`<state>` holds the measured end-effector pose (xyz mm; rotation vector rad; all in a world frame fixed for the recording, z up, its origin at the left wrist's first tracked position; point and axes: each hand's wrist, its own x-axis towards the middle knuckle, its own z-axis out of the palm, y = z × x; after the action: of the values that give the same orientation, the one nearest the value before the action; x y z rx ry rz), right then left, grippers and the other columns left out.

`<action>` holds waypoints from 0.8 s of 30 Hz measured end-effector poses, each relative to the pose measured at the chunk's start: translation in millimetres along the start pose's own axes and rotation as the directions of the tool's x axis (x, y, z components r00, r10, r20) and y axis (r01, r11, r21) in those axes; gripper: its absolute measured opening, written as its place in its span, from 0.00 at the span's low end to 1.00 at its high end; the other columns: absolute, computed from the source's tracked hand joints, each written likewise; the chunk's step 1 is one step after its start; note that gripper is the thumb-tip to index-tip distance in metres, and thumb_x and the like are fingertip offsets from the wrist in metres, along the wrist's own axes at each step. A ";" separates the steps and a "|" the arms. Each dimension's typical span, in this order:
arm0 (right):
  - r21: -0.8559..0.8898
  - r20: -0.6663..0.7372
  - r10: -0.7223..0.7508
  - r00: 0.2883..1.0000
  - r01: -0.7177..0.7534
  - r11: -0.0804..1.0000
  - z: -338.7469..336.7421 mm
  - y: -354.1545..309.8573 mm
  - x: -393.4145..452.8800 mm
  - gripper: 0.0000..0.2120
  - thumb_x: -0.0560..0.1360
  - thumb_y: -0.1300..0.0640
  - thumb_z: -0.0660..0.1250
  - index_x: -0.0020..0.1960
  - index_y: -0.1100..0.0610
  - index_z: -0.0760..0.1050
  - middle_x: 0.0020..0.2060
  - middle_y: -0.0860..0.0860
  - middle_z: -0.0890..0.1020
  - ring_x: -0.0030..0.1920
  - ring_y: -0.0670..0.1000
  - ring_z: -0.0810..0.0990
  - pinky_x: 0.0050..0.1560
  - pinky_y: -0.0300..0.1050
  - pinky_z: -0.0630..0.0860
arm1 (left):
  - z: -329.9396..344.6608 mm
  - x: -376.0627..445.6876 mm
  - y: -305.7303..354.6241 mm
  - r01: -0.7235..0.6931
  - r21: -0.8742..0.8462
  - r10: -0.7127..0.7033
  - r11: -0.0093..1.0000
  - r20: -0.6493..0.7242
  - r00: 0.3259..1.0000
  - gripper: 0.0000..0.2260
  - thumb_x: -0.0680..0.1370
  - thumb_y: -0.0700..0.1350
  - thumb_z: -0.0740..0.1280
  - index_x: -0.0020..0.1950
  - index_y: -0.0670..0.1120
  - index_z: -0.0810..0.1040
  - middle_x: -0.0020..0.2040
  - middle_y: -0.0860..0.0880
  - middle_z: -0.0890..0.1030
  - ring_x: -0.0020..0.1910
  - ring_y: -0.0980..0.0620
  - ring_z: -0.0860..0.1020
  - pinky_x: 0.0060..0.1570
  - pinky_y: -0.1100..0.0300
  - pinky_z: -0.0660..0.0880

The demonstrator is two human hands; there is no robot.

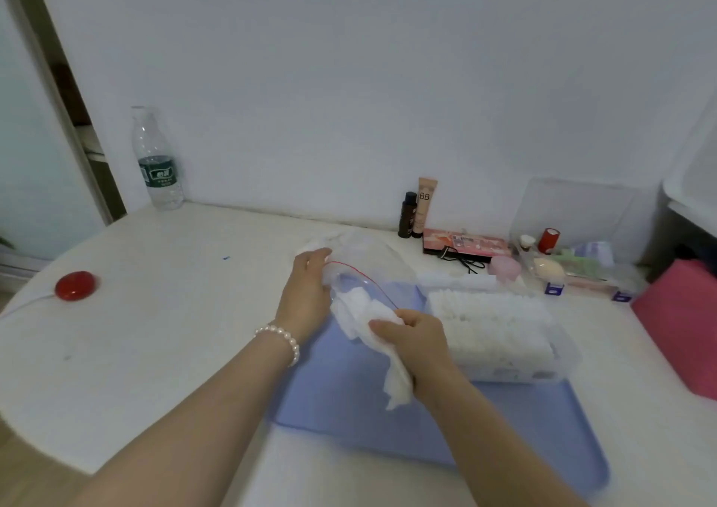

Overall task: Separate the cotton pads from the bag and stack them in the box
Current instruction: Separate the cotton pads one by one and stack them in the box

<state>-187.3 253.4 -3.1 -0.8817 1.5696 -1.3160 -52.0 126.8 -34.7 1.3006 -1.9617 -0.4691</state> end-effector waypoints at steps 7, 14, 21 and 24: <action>0.197 0.146 0.020 0.989 -0.049 0.979 1.7 5.4 -9.1 0.02 0.72 0.63 0.69 0.40 0.60 0.77 0.27 0.52 0.74 0.20 0.48 0.67 0.21 0.36 0.65 | -33.8 -65.0 41.8 -0.026 -0.561 -0.239 0.827 -0.394 0.888 0.07 0.69 0.49 0.65 0.46 0.51 0.73 0.44 0.54 0.77 0.41 0.59 0.75 0.45 0.66 0.71; 0.081 0.157 -0.129 0.979 0.118 0.990 1.5 16.7 -8.6 0.12 0.62 0.58 0.76 0.35 0.56 0.72 0.25 0.49 0.73 0.22 0.47 0.68 0.22 0.36 0.67 | -17.8 -84.8 53.3 0.429 -0.840 -0.410 0.333 0.280 0.868 0.12 0.71 0.39 0.72 0.49 0.33 0.77 0.43 0.39 0.81 0.41 0.46 0.80 0.42 0.54 0.79; -0.207 -0.011 -0.313 0.950 0.304 0.930 -18.4 18.3 -6.9 0.08 0.70 0.60 0.72 0.36 0.57 0.74 0.26 0.45 0.74 0.27 0.47 0.70 0.29 0.40 0.69 | -13.2 -72.3 42.5 0.534 -0.840 -0.326 0.096 0.481 0.814 0.13 0.77 0.30 0.57 0.59 0.28 0.72 0.53 0.34 0.81 0.49 0.41 0.81 0.45 0.53 0.80; -0.219 0.008 -0.269 0.963 0.264 0.939 -24.2 11.7 -7.5 0.08 0.70 0.65 0.70 0.36 0.58 0.72 0.28 0.49 0.74 0.28 0.50 0.70 0.30 0.42 0.70 | -17.2 -63.2 46.5 0.566 -0.803 -0.286 0.187 0.506 0.813 0.14 0.75 0.28 0.56 0.58 0.32 0.74 0.50 0.37 0.83 0.43 0.43 0.82 0.38 0.55 0.81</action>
<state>-207.0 271.1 -12.0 -1.2576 1.6780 -1.3591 -54.6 205.0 -16.5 0.9216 -0.9470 -1.8489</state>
